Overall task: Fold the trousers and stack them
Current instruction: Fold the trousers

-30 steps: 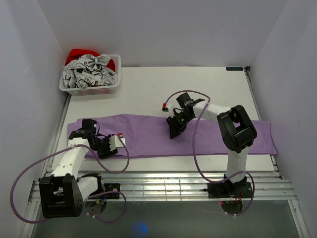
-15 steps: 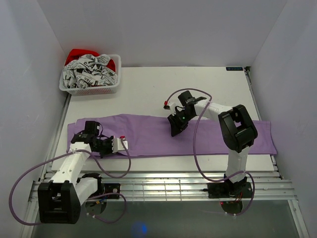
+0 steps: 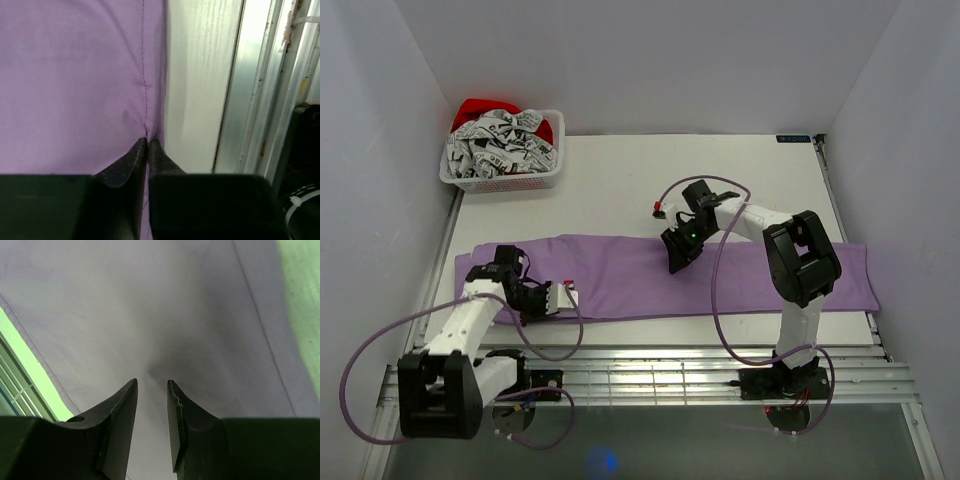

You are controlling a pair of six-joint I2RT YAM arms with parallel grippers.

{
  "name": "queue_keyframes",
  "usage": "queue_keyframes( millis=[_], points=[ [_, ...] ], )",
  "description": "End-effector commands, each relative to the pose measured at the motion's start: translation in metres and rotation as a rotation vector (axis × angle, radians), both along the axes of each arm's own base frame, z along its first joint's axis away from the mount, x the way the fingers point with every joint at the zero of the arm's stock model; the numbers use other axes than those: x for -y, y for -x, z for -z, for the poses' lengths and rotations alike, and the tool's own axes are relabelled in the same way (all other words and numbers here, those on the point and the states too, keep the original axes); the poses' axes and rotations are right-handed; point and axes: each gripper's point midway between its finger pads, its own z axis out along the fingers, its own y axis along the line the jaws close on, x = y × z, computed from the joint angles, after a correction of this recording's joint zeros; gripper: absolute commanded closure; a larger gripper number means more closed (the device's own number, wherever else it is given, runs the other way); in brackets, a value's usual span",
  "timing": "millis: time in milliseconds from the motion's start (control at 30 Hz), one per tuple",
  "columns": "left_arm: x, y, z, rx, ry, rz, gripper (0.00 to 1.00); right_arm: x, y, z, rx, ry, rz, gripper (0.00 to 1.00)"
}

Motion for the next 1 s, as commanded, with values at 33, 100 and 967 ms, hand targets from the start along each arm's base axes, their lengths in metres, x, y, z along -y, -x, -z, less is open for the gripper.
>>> queue_keyframes(
  millis=[33, 100, 967],
  points=[
    [0.009, 0.000, 0.007, -0.177, 0.045, -0.030, 0.73, -0.014, -0.015, -0.027, 0.049, -0.071, -0.026, 0.63],
    [0.011, -0.001, 0.010, -0.238, 0.055, -0.044, 0.54, -0.017, -0.014, -0.027, 0.026, -0.085, -0.039, 0.62],
    [0.004, -0.244, -0.052, -0.258, 0.441, -0.566, 0.30, -0.020, -0.020, 0.029, -0.036, -0.025, 0.014, 0.65]
  ],
)
